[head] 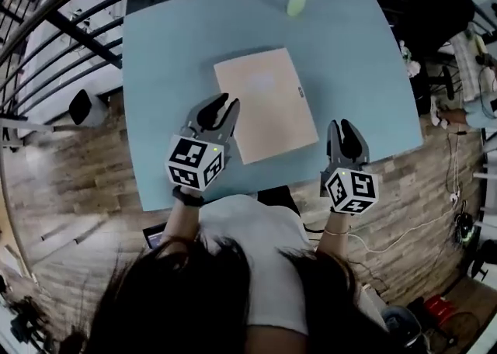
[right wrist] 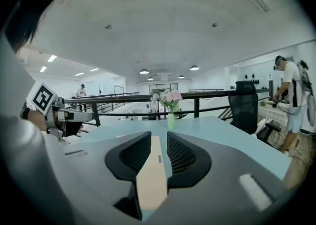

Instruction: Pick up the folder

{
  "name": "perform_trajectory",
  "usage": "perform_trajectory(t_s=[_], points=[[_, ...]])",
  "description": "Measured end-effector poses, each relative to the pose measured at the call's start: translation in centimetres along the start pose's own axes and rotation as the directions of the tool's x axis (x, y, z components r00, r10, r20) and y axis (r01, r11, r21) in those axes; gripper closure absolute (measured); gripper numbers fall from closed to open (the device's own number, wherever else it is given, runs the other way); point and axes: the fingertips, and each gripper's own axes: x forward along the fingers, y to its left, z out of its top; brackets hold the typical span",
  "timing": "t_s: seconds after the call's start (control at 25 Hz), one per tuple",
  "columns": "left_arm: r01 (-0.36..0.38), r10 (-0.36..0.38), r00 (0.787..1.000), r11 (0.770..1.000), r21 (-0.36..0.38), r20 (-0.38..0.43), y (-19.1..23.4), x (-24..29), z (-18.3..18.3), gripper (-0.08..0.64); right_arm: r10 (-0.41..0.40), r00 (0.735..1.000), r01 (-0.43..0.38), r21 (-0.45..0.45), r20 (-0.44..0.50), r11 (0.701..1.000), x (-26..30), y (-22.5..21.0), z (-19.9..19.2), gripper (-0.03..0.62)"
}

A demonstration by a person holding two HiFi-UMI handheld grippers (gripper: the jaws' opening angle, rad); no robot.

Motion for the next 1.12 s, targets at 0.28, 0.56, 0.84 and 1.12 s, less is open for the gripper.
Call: perform_trajectory(t_s=[0.28,0.56,0.84,1.12], points=[[-0.231,0.233,0.971,0.971,-0.058,0.044,1.4,1.7,1.7,0.462,0.254,0.967,-0.256,-0.064,-0.032,0.965,7.4,-1.5,2.3,0.517],[-0.382,0.389,0.921,0.917,-0.114,0.039,0.8,1.8,1.0,0.461,0.416,0.906,-0.421,-0.075,-0.076,0.904,10.4,-2.1,2.5,0.517],[-0.454,0.463,0.885,0.881,-0.134,0.045,0.5,0.3,0.3,0.462,0.483,0.872,-0.488,-0.081,-0.078,0.869,11.3,-1.7,2.4,0.517],[-0.452,0.461,0.886,0.880,-0.145,0.035,0.7,-0.6,0.1,0.462,0.494,0.866,-0.499,-0.073,-0.078,0.863,10.8,-0.5,2.6,0.517]])
